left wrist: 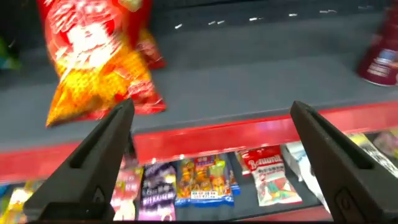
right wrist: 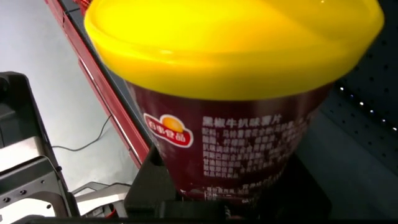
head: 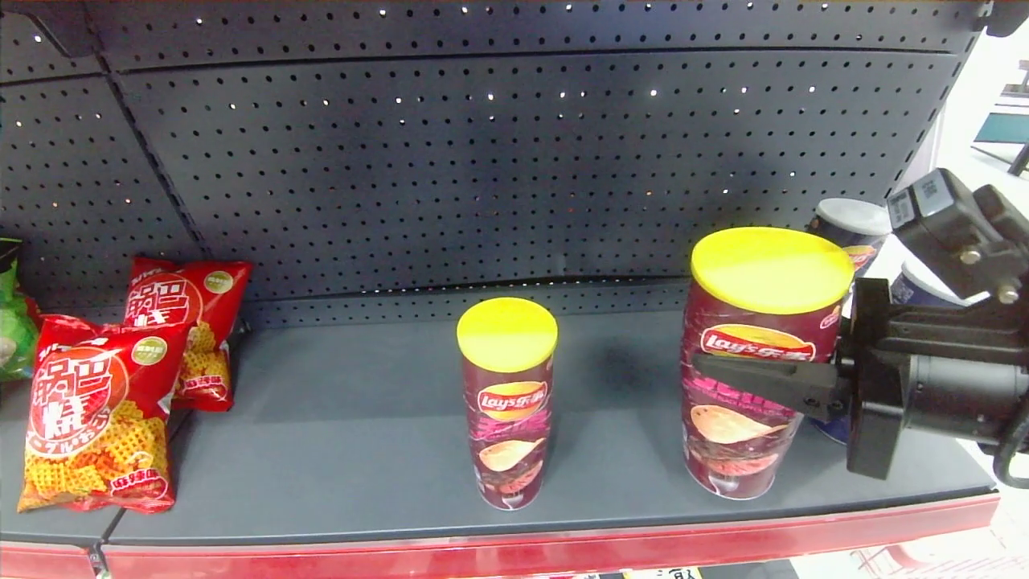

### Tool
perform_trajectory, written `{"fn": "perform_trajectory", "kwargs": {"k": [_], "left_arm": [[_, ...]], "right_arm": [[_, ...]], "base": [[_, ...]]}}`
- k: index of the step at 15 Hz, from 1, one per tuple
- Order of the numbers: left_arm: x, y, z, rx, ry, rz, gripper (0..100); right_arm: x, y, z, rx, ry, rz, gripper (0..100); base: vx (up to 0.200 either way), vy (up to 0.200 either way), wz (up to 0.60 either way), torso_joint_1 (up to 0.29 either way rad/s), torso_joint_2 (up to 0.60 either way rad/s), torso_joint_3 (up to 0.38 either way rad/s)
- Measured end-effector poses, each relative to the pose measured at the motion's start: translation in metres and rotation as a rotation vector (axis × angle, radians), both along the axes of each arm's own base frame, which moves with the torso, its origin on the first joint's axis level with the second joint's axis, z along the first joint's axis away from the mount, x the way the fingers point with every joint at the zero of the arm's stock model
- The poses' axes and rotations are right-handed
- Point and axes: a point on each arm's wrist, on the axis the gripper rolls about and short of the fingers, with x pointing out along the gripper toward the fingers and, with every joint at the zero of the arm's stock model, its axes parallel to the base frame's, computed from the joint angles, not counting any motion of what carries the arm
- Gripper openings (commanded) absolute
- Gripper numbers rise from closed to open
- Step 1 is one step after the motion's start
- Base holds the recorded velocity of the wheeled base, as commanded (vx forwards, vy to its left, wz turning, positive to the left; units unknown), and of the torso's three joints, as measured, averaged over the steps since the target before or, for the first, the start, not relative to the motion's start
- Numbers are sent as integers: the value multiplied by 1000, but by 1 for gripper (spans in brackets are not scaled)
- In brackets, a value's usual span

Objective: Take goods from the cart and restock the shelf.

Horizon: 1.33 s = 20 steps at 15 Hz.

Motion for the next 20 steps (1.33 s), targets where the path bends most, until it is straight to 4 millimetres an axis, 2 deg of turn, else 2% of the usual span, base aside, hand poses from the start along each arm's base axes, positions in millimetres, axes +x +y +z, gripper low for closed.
{"fn": "perform_trajectory", "kwargs": {"k": [6,10,15,20], "left_arm": [[0,2,-4,-50,10,74,100],[0,2,-4,-49,10,76,100],[0,2,-4,-50,10,78,100],[0,2,-4,-50,9,77,100]], "right_arm": [[0,-4,0,15,14,-22,0],[9,2,4,64,12,-38,0],[39,15,14,94,4,-70,0],[85,49,21,101,-13,-105,0]], "base": [[0,0,0,0,0,0],[0,0,0,0,0,0],[0,0,0,0,0,0],[0,0,0,0,0,0]]}}
